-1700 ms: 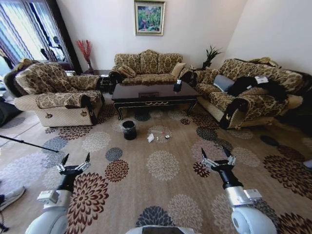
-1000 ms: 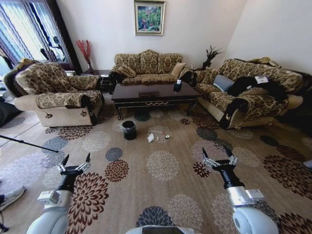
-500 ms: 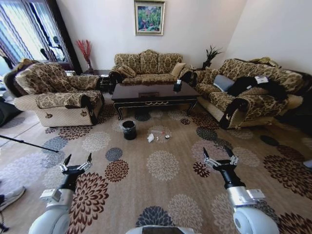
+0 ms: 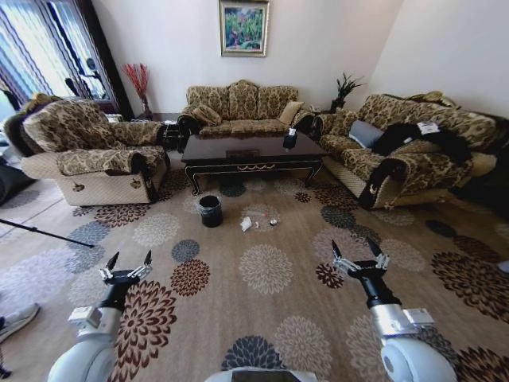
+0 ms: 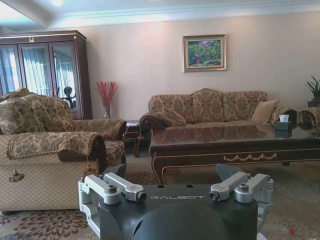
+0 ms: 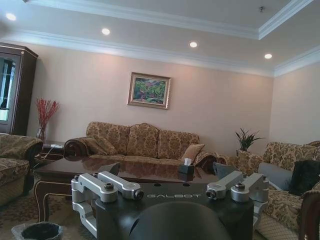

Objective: Move to the front of the table and pick up the trash from the floor, then place it into the trash bin.

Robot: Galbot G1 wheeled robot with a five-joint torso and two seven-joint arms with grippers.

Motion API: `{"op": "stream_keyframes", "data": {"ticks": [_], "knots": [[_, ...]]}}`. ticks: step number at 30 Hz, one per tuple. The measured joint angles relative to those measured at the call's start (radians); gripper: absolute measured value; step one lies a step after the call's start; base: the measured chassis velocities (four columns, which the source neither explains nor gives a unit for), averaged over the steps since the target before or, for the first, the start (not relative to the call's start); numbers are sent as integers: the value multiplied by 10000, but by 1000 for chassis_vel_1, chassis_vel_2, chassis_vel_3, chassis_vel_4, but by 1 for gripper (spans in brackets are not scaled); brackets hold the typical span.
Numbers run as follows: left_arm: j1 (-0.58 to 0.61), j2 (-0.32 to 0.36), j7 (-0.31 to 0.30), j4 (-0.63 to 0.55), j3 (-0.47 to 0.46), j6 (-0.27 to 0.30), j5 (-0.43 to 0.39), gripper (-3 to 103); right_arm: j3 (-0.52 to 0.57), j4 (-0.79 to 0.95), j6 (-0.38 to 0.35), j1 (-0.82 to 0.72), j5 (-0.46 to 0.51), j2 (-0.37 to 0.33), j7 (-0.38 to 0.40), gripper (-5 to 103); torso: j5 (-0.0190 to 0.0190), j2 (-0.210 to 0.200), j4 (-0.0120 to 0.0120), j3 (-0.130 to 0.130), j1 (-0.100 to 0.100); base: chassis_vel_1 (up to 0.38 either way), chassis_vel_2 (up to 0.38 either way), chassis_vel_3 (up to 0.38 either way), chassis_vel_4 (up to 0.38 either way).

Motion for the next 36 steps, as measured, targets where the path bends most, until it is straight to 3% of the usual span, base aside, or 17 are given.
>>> {"op": "stream_keyframes", "data": {"ticks": [36], "knots": [[158,-393,4,-397,-138,21,367,100,-162,-226,306,-30,-423,123,-50,100,0,-1779,0,-1001,-783,0,0,0,0]]}}
